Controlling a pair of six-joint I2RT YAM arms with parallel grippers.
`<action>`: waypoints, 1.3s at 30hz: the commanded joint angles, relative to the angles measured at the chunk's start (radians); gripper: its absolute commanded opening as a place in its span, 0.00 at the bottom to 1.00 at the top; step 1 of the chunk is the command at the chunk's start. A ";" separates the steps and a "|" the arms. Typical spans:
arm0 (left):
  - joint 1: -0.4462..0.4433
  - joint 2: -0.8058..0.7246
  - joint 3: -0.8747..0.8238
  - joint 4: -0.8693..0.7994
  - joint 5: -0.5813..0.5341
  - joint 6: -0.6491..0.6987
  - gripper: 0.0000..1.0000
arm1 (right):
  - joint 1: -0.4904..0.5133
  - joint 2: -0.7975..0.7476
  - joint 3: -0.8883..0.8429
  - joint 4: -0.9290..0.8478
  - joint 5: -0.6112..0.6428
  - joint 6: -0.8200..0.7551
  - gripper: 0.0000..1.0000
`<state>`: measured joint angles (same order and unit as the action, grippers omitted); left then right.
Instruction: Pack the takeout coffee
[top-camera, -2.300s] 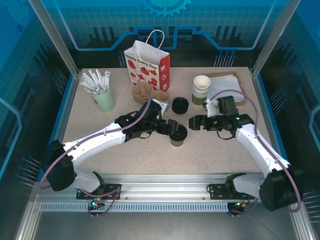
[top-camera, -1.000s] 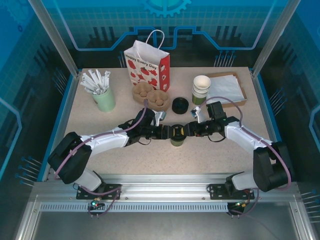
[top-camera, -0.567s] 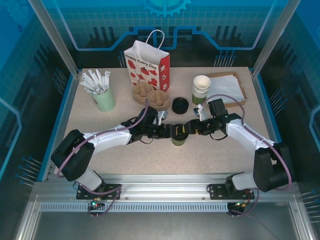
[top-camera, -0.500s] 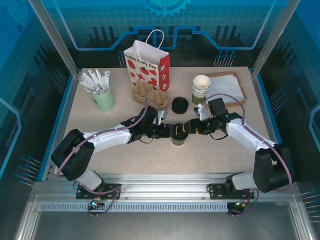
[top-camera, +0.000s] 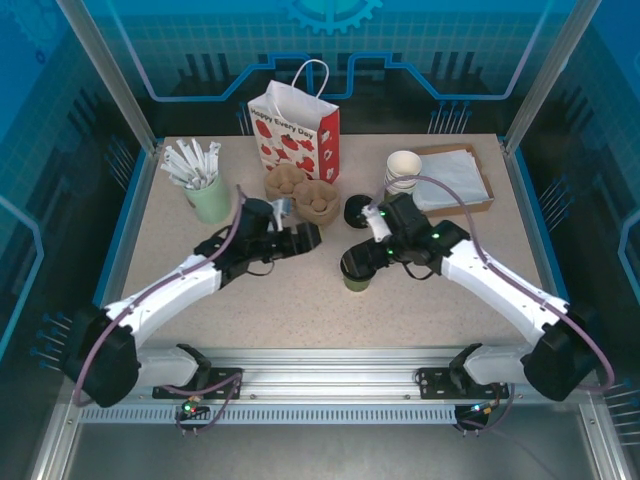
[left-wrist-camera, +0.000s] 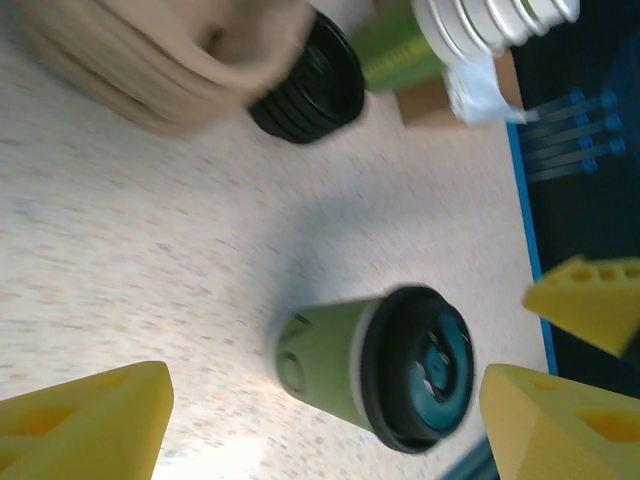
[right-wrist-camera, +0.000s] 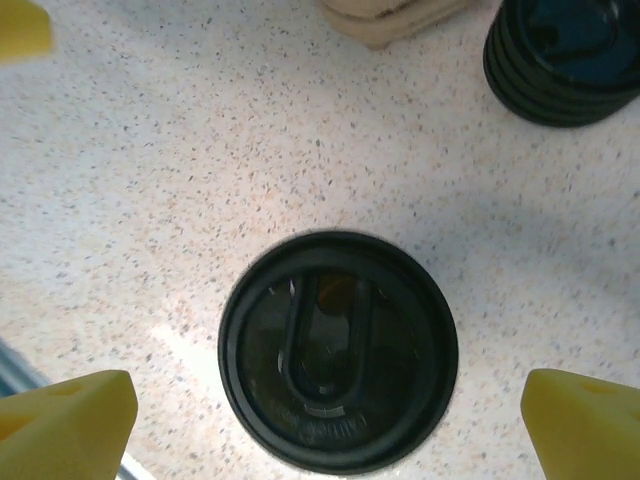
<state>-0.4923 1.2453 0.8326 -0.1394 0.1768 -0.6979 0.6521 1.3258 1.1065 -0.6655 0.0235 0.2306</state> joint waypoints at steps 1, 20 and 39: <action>0.055 -0.043 -0.055 -0.089 -0.061 0.030 0.82 | 0.096 0.117 0.109 -0.081 0.236 -0.067 1.00; 0.107 -0.058 -0.059 -0.099 -0.055 0.072 0.81 | 0.149 0.359 0.236 -0.205 0.303 -0.150 1.00; 0.107 0.032 0.030 -0.075 -0.111 0.162 0.81 | 0.108 0.323 0.247 -0.162 0.181 -0.141 1.00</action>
<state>-0.3946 1.2407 0.7906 -0.2268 0.1108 -0.6064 0.7666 1.6779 1.3174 -0.8589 0.2840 0.0956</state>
